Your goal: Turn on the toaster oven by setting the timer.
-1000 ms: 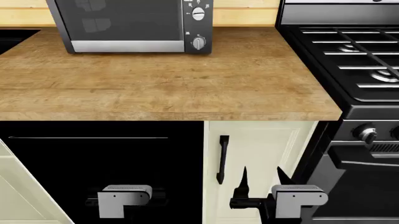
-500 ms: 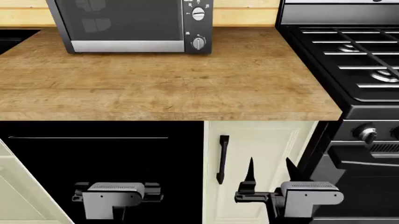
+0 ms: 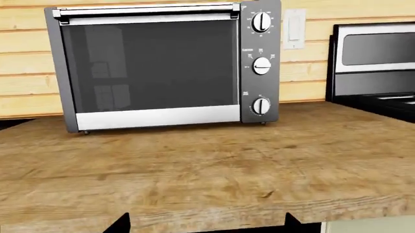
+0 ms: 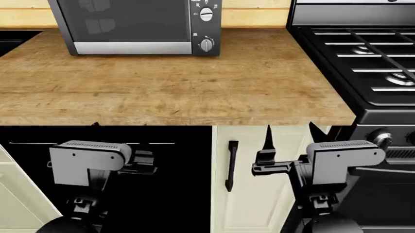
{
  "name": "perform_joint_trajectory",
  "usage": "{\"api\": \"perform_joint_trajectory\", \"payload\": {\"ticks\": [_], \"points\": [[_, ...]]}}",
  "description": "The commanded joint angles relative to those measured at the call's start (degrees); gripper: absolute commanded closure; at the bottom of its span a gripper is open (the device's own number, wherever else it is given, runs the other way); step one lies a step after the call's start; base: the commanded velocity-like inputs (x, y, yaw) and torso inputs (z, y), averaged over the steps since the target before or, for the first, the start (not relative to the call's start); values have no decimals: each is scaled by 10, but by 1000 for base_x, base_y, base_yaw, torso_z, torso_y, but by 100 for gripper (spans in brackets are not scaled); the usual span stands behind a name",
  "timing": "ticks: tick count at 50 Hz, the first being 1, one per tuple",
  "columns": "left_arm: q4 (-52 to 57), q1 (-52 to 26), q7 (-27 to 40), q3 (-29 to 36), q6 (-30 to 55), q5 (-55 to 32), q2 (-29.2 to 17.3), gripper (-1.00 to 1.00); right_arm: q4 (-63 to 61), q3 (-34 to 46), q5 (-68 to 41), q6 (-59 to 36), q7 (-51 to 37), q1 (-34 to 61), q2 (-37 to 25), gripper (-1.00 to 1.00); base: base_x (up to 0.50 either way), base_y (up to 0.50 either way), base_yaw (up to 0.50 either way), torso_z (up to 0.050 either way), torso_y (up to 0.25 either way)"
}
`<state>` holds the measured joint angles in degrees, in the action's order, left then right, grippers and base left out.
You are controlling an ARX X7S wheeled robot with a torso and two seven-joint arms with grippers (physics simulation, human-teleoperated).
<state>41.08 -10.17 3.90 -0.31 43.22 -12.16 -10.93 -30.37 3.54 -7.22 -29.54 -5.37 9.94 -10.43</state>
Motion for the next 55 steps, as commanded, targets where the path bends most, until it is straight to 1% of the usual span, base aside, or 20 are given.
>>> {"api": "perform_joint_trajectory", "payload": {"ticks": [1,5,6,7,8,10,13,14,19,21,24,28,29,33,35,38,39,41,46,55], "points": [[84,-123,-4,-40,223,-71,-17,-100,-78,-6,-33,-190,6,96,-26,-100,0,0,0,0,0],[93,-162,-3,-54,280,-88,-21,-100,-90,-20,-52,-247,8,129,-26,-100,0,0,0,0,0],[101,-179,-11,-81,322,-108,-9,-100,-92,-24,-56,-272,5,144,-24,-100,0,0,0,0,0],[113,-183,-8,-81,333,-109,-15,-100,-95,-24,-58,-280,4,149,-24,-100,0,0,0,0,0],[123,-202,-10,-93,366,-119,-14,-100,-100,-25,-57,-298,-2,163,-25,-100,0,0,0,0,0],[134,-215,-9,-98,390,-126,-16,-100,-104,-26,-56,-317,-8,177,-26,-100,0,0,0,0,0],[164,-245,-12,-131,460,-148,-6,-100,-131,-39,-68,-360,-8,198,-27,-100,0,0,0,0,0],[173,-242,7,-154,467,-189,-14,-100,-141,-43,-71,-373,-9,205,-27,-100,0,0,0,0,0],[137,-271,177,-217,467,-414,-53,-100,-153,-52,-81,-422,-10,234,-29,-100,0,0,0,0,0],[125,-277,233,-228,466,-487,-71,-100,-151,-54,-82,-431,-12,241,-28,-100,0,0,0,0,0],[102,-279,335,-263,465,-630,-102,-100,-143,-56,-83,-434,-14,247,-26,-100,0,0,0,0,0],[83,-287,427,-267,454,-738,-131,-100,-142,-53,-83,-442,-17,255,-27,-100,0,0,0,0,0],[80,-289,439,-263,450,-749,-135,-100,-141,-51,-81,-441,-19,257,-28,-100,0,0,0,0,0],[76,-293,409,-235,429,-686,-131,-100,-145,-51,-85,-460,-21,266,-28,-100,0,0,0,0,0],[73,-286,405,-236,423,-681,-134,-100,-146,-51,-86,-462,-22,264,-27,-100,0,0,0,0,0],[70,-286,431,-245,421,-716,-140,-100,-144,-52,-87,-465,-23,264,-25,-100,0,0,0,0,0],[69,-287,453,-250,420,-748,-147,-100,-142,-51,-87,-465,-24,264,-23,-100,0,0,0,0,0],[67,-288,466,-249,416,-764,-152,-100,-143,-52,-89,-465,-24,262,-23,-100,0,0,0,0,0],[77,-276,427,-242,403,-717,-149,-100,-136,-47,-83,-447,-30,253,-24,-100,0,0,0,0,0],[76,-272,428,-235,392,-716,-155,-100,-136,-47,-86,-447,-32,253,-25,-100,0,0,0,0,0]]}}
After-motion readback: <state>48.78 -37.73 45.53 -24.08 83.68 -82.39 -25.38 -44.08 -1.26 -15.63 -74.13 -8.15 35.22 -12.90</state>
